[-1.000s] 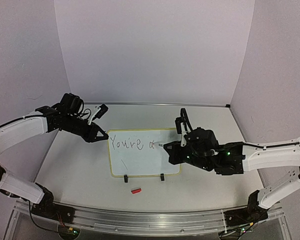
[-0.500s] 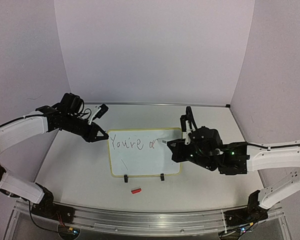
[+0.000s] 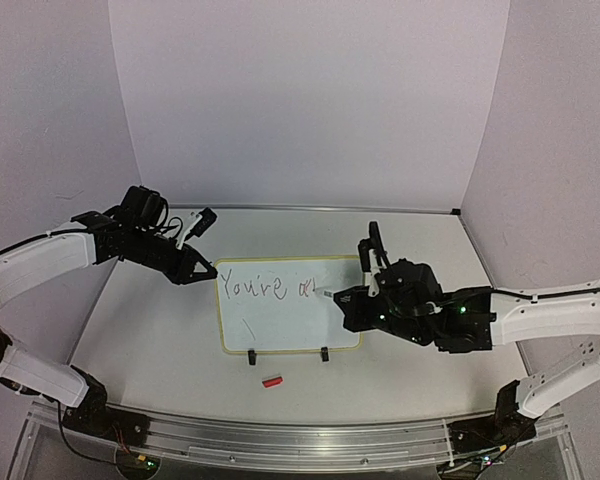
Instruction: Write a sentence on the whiteboard
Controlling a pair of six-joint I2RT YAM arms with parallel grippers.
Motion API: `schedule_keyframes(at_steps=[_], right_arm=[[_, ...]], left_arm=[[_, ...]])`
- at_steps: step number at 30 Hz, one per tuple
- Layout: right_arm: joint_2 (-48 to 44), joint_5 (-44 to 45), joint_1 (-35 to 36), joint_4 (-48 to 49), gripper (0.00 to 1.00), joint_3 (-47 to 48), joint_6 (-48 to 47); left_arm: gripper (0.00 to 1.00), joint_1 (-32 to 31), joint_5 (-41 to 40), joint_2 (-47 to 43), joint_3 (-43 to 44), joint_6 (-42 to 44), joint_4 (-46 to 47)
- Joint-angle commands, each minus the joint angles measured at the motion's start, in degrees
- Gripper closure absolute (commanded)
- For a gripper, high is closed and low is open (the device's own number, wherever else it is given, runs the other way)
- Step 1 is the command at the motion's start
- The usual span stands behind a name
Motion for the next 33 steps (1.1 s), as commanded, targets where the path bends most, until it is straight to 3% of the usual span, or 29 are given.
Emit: schedule_keyframes(at_steps=[1,22,33], right_arm=[[1.0,-0.1,-0.1,-1.0,1.0,-0.2,1.2],[-2.3,6.1,-0.1,-0.6,1.0,1.5,-1.7],[-3.1,7.0,-0.1,-1.8,1.0,-1.2,1.7]], left_arm=[[1.0,-0.4,-1.7,1.0,0.7,1.1,-2.8],[1.0,-0.4,-1.8,1.4,0.7,1.1,-2.8],[1.0,-0.4,-1.6,1.7,0.8,1.2,-2.8]])
